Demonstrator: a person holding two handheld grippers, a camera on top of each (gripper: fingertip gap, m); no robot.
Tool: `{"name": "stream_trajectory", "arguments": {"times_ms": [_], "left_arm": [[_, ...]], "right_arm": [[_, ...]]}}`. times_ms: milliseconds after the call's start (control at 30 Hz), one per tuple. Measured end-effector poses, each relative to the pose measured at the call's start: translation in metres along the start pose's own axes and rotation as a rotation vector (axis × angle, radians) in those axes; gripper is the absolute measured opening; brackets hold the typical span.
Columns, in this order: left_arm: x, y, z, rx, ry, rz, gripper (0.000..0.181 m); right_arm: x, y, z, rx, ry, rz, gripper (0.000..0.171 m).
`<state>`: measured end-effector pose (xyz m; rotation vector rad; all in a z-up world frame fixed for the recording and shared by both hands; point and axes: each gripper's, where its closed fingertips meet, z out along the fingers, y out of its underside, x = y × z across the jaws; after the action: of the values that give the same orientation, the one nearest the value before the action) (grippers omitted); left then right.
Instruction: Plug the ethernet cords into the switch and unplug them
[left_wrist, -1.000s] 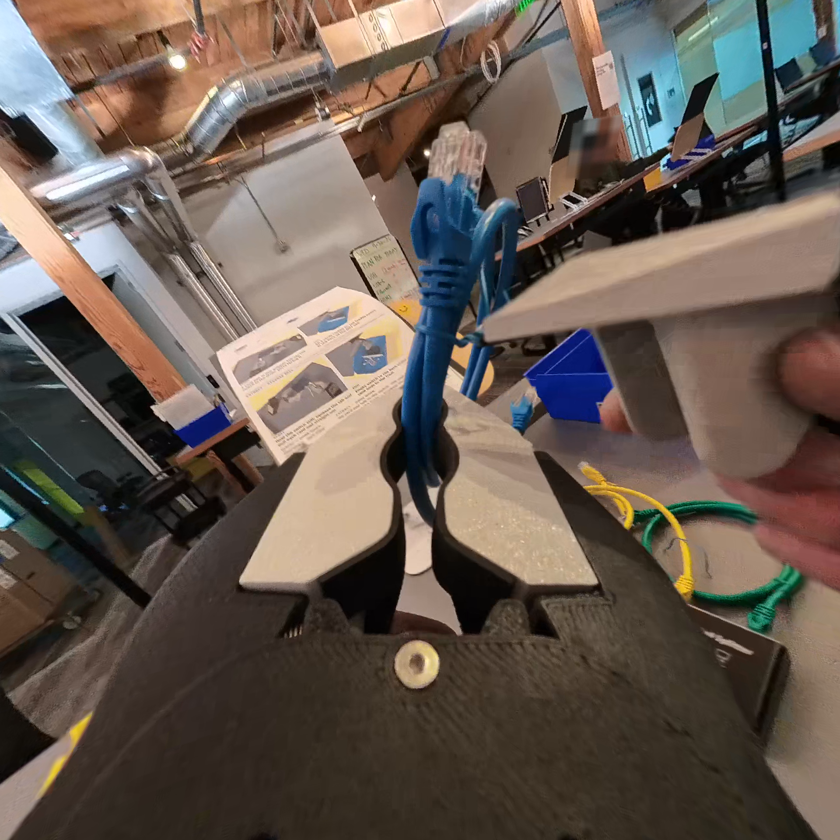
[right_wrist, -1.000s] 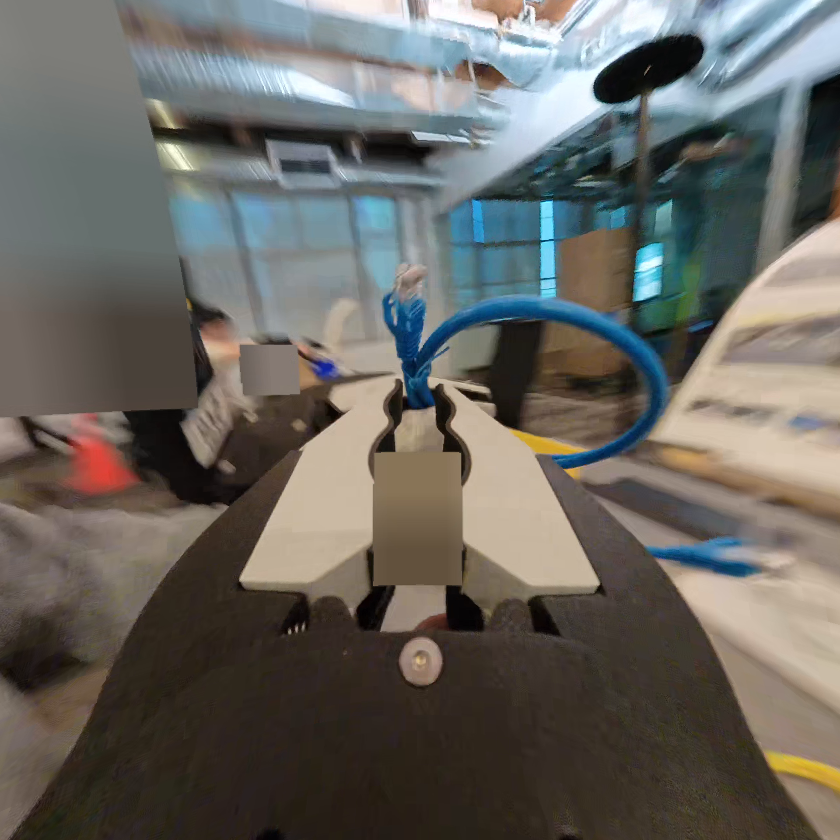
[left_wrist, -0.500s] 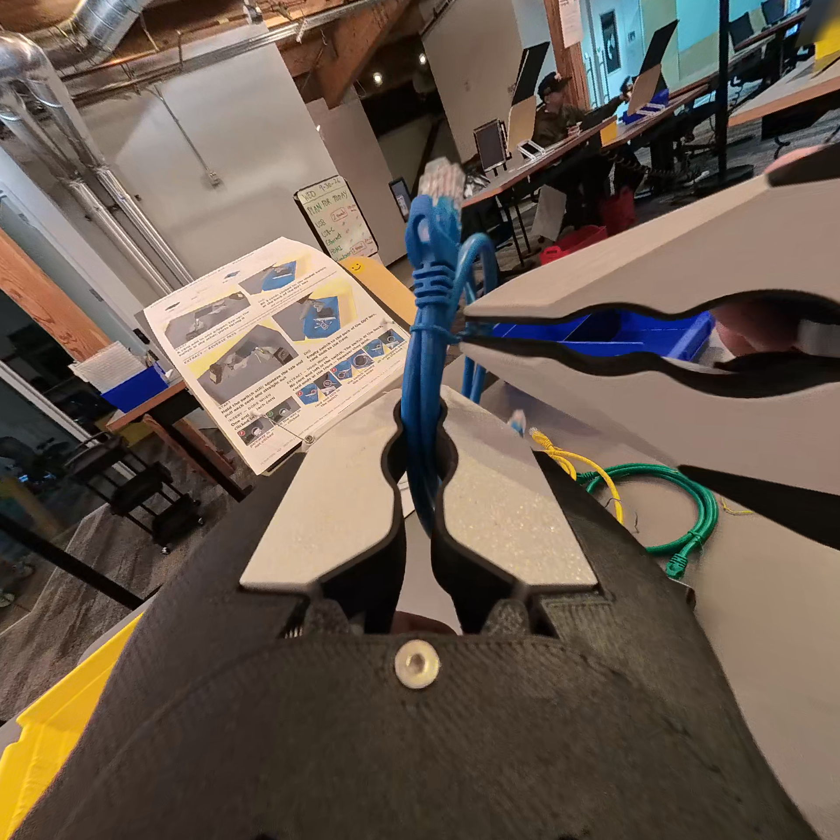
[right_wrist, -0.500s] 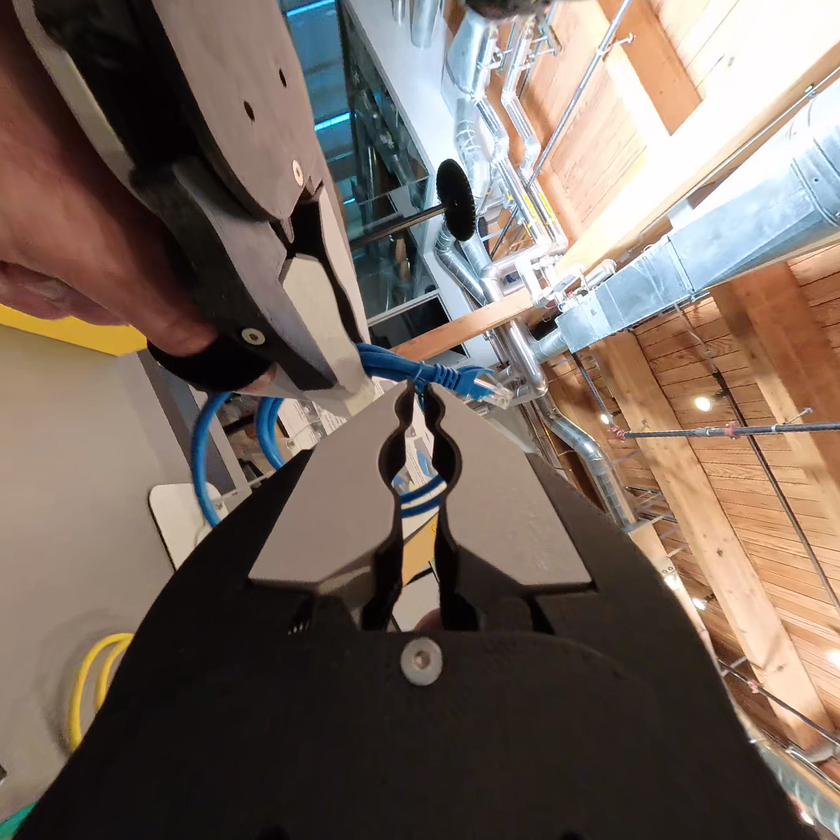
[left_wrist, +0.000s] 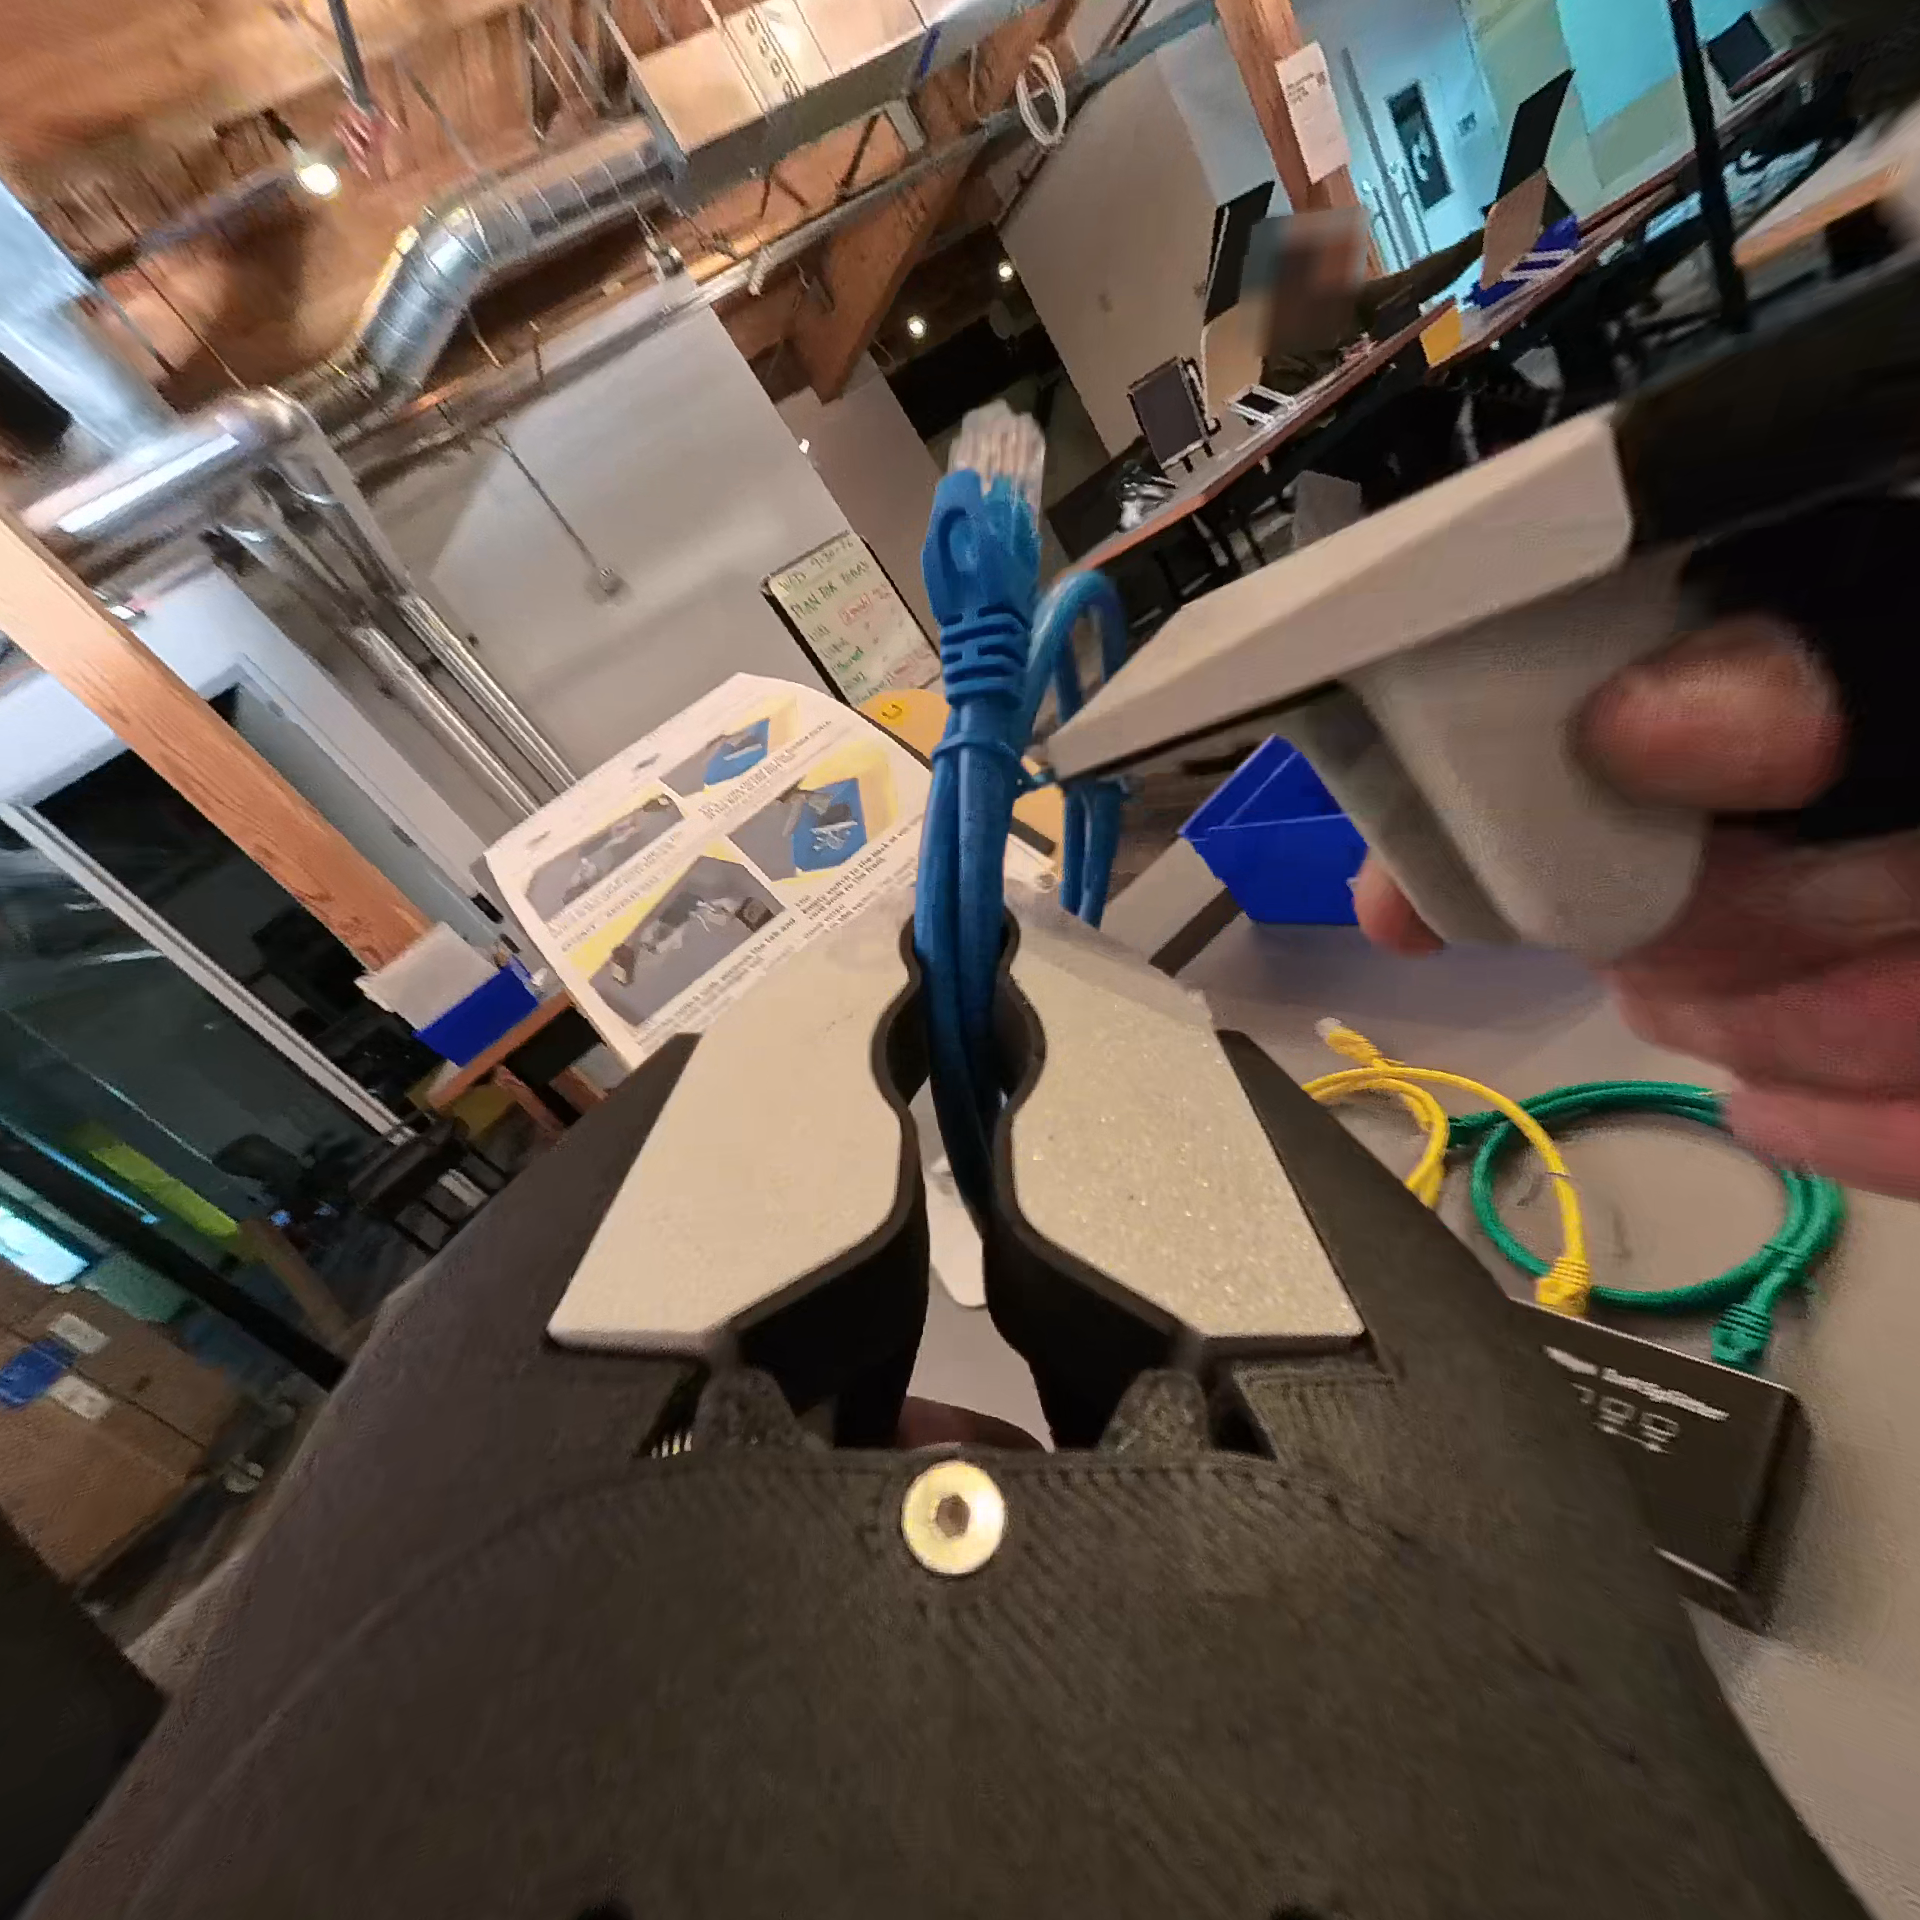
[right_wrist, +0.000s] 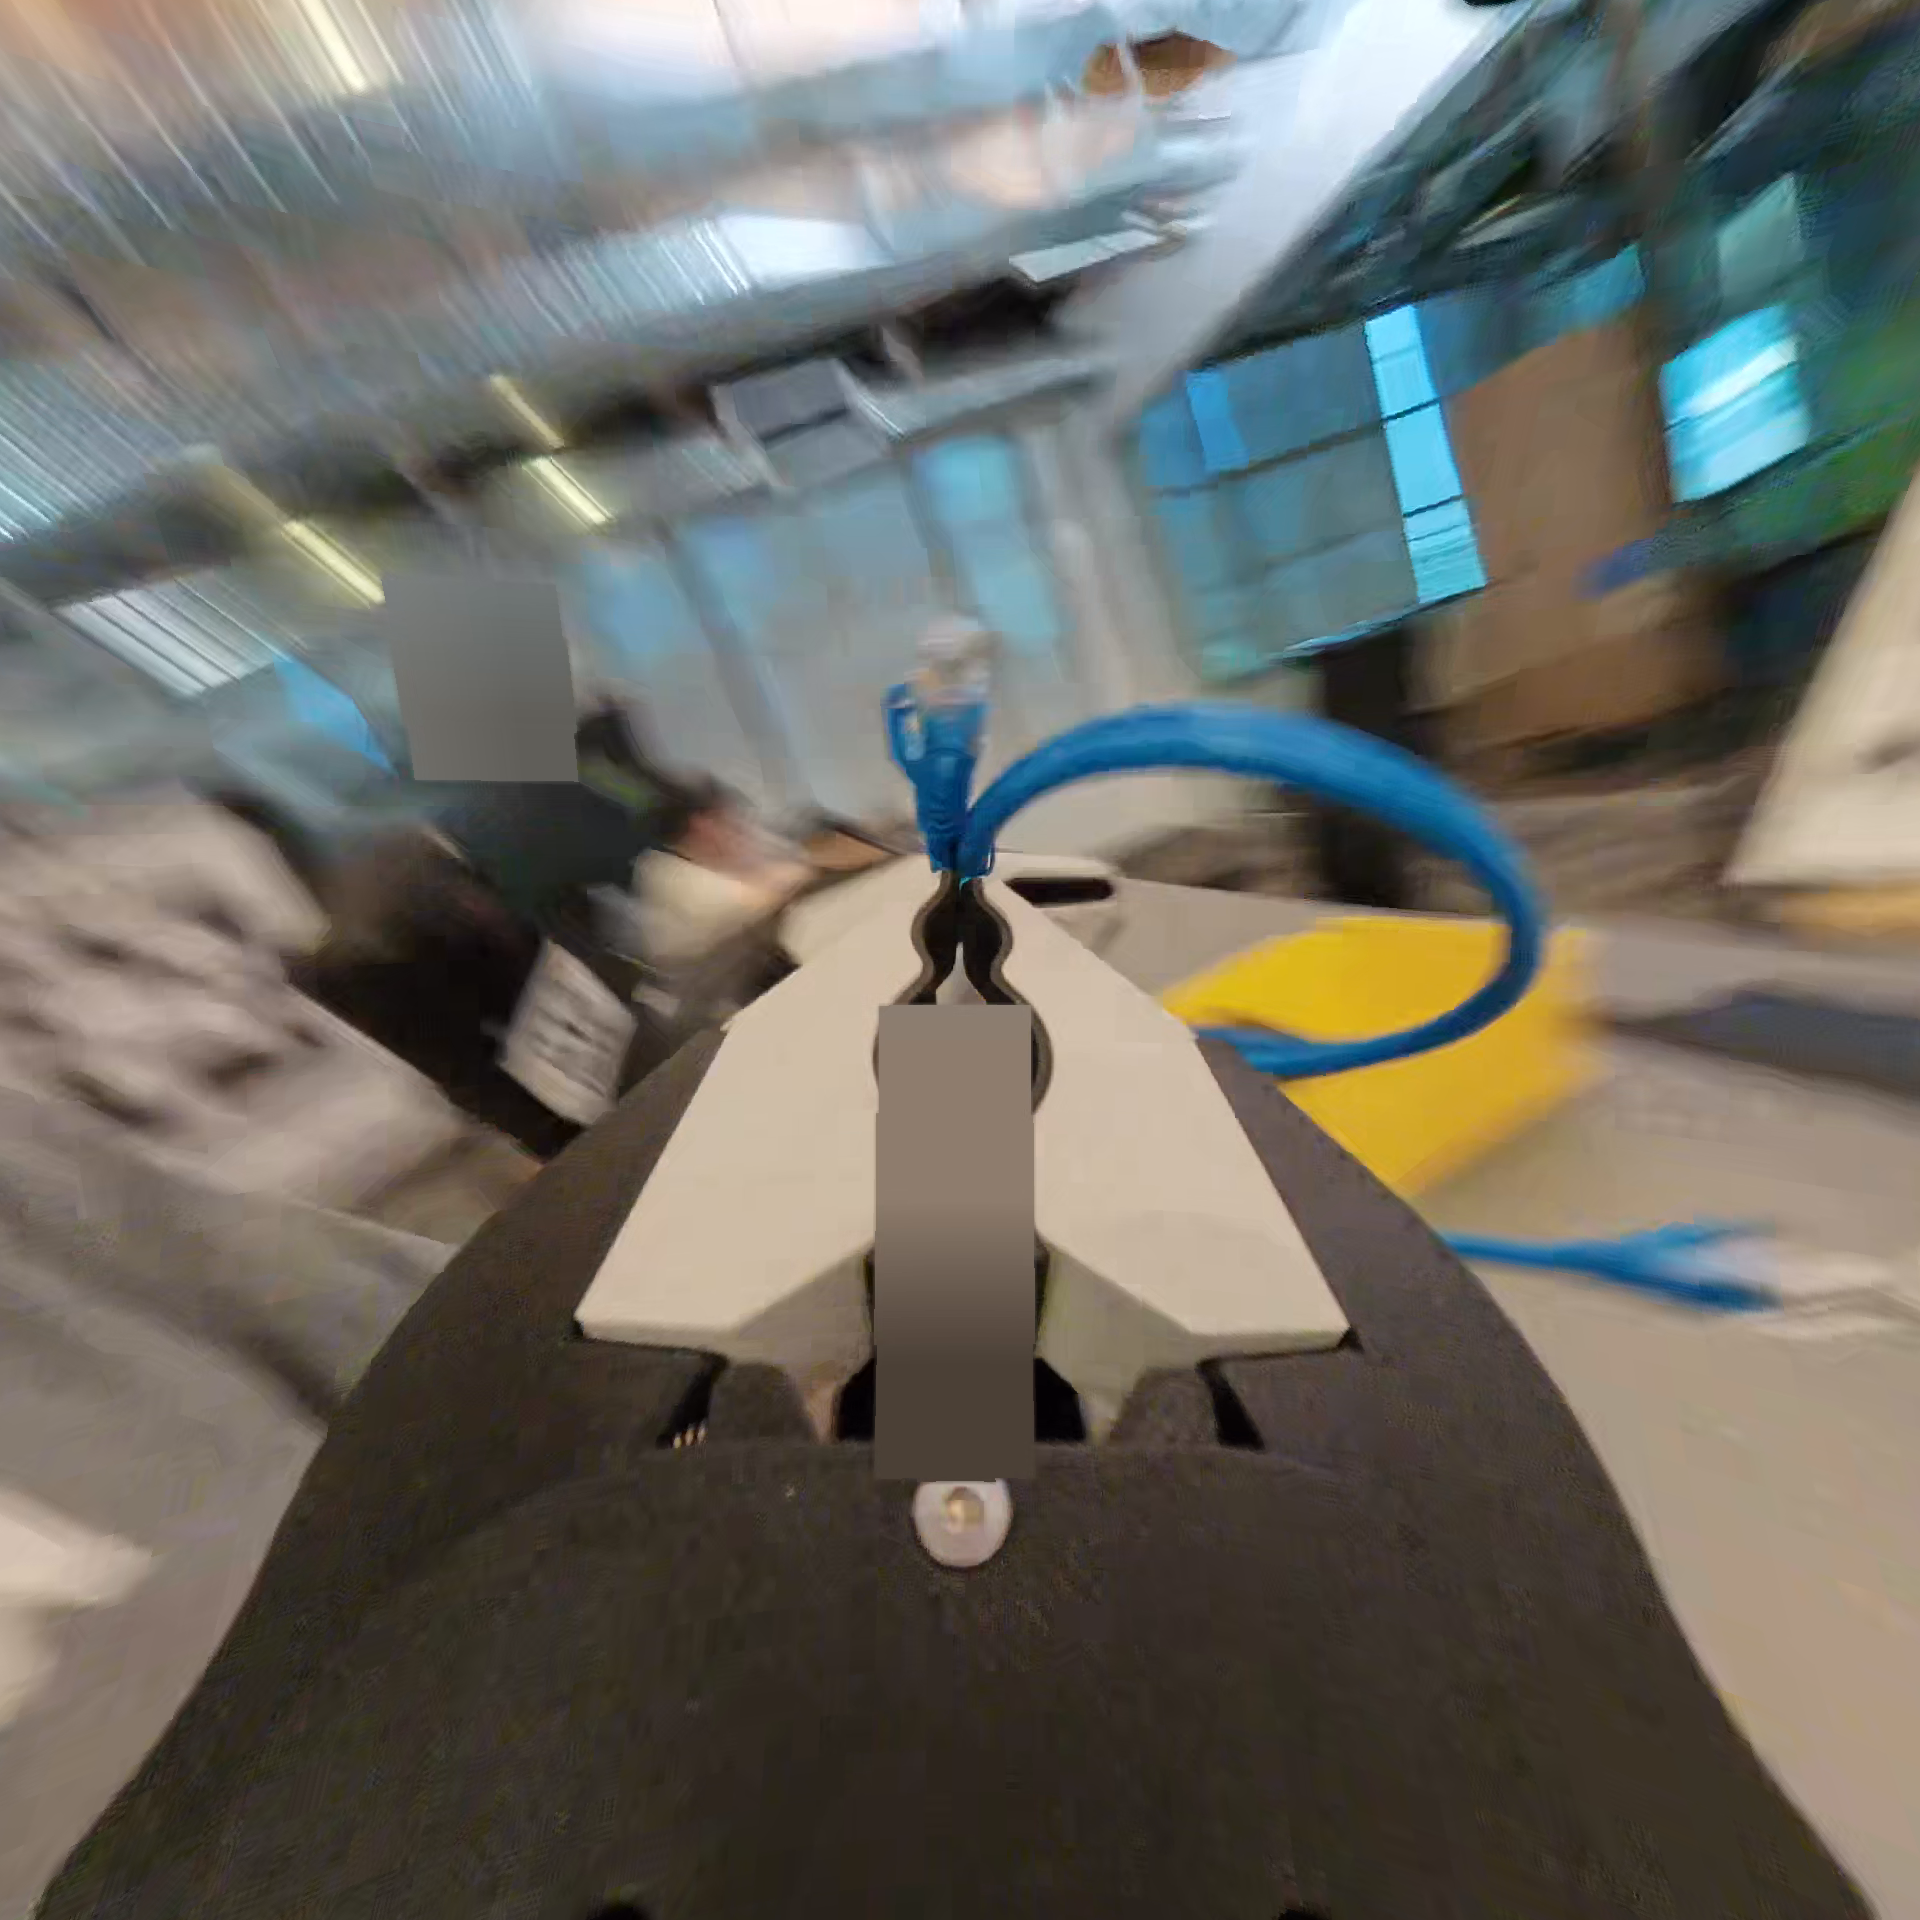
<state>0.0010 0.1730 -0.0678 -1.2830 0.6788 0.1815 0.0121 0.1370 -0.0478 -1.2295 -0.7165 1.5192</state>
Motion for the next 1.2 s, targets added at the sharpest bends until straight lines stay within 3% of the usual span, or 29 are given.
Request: {"name": "stream_trajectory", "arguments": {"times_ms": [67,100,267,300,333,467,567,667,800,867,933,1000,1133,1200], "left_arm": [[-0.004,-0.001,0.000,0.016,-0.023,0.031,0.007],[-0.003,0.001,0.000,0.016,-0.017,0.026,0.006],[-0.004,0.009,0.002,-0.017,0.035,-0.086,0.005],[-0.005,0.011,0.003,-0.026,0.048,-0.129,0.005],[-0.004,0.016,0.005,-0.046,0.066,-0.153,0.005],[-0.003,0.023,0.007,-0.095,0.083,-0.168,0.006],[0.002,0.023,0.007,-0.121,0.092,-0.148,0.006],[0.009,0.021,0.006,-0.139,0.109,-0.133,0.005],[0.012,0.020,0.005,-0.147,0.107,-0.123,0.005],[0.012,0.020,0.005,-0.147,0.103,-0.116,0.005],[0.011,0.016,0.004,-0.122,0.090,-0.110,0.005],[0.008,0.011,0.003,-0.091,0.073,-0.095,0.006],[-0.005,-0.005,-0.003,0.019,-0.018,-0.021,0.005],[-0.006,-0.004,-0.003,0.037,-0.041,0.018,0.005]], "right_arm": [[-0.014,0.004,0.001,0.093,-0.287,0.428,0.000],[-0.018,0.009,0.003,0.109,-0.335,0.483,0.000],[-0.013,0.006,0.006,0.134,-0.218,0.309,0.005],[-0.015,0.008,0.007,0.093,-0.179,0.183,0.021],[-0.013,0.012,0.008,0.030,-0.094,-0.017,0.025],[0.008,0.002,-0.002,-0.132,0.329,-0.955,0.019],[0.005,0.011,0.002,-0.254,0.424,-1.451,0.015],[0.007,0.017,0.005,-0.279,0.495,-1.679,0.015],[0.009,0.012,0.003,-0.257,0.565,-1.739,0.004],[0.009,0.010,0.001,-0.253,0.564,-1.677,0.000],[0.007,0.009,0.000,-0.232,0.503,-1.489,0.000],[0.001,0.009,0.002,-0.172,0.370,-1.057,0.000],[-0.023,0.005,0.008,0.013,-0.138,0.151,0.000],[-0.025,0.009,0.008,0.068,-0.255,0.341,0.000]]}}
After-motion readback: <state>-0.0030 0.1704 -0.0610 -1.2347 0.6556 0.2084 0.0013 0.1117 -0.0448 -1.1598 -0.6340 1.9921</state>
